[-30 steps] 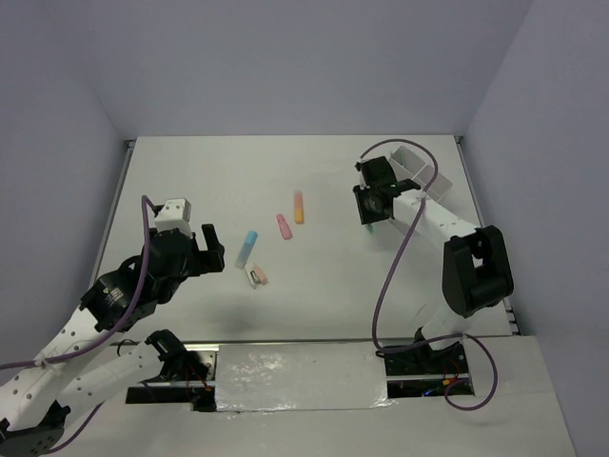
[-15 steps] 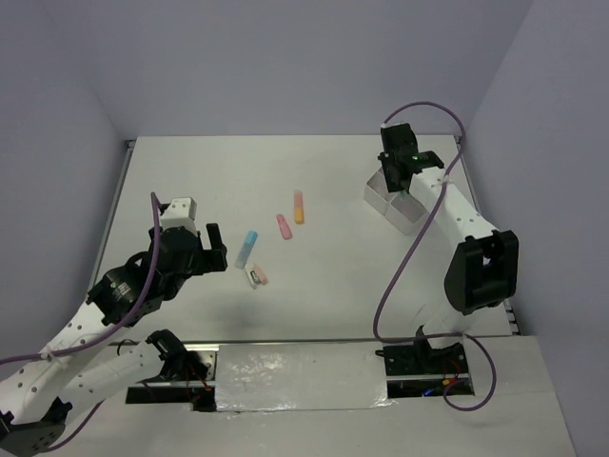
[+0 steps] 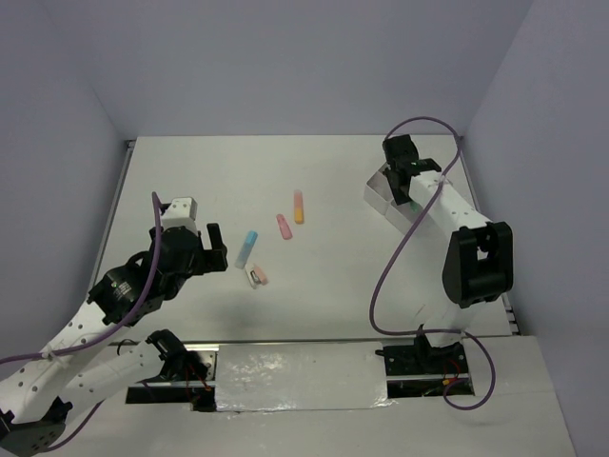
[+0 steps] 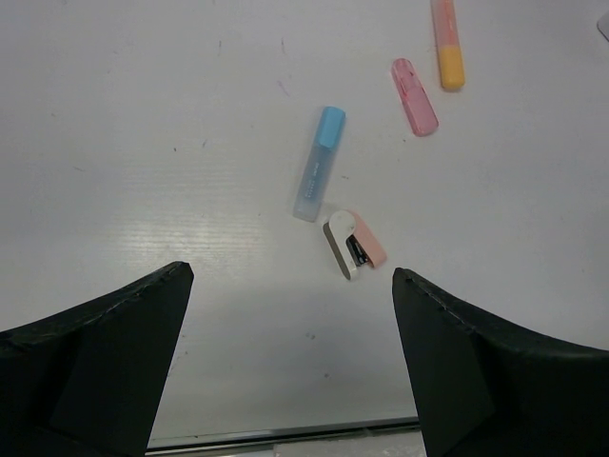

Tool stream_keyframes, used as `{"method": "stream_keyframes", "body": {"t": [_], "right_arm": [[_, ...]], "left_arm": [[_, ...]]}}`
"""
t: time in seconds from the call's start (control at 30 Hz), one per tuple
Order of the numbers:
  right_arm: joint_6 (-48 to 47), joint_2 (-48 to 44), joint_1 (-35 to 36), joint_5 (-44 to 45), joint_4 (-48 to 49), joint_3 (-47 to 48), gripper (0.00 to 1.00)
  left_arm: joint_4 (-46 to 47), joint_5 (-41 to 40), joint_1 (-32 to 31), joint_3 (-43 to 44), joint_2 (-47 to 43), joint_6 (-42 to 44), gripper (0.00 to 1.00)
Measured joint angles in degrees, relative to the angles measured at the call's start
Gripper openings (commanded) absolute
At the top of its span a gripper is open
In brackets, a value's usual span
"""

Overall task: Sort the stationery into containers
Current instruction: Place the stationery in the storage box.

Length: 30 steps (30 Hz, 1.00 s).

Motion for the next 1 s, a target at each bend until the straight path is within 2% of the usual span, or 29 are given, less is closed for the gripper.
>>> {"method": "stream_keyframes", "body": {"t": [0.53, 1.0], "right_arm": [[-2.10, 0.42, 0.00, 1.05, 1.18, -1.36, 0.01], [-2.03, 1.68, 0.00, -0.50, 1.07, -1.36, 0.10]], "left_arm": [[0.02, 0.20, 0.00, 0.00, 0.00, 0.07, 0.99], [0.09, 0.26, 0.00, 0.00, 0.04, 0.44, 1.00]]}}
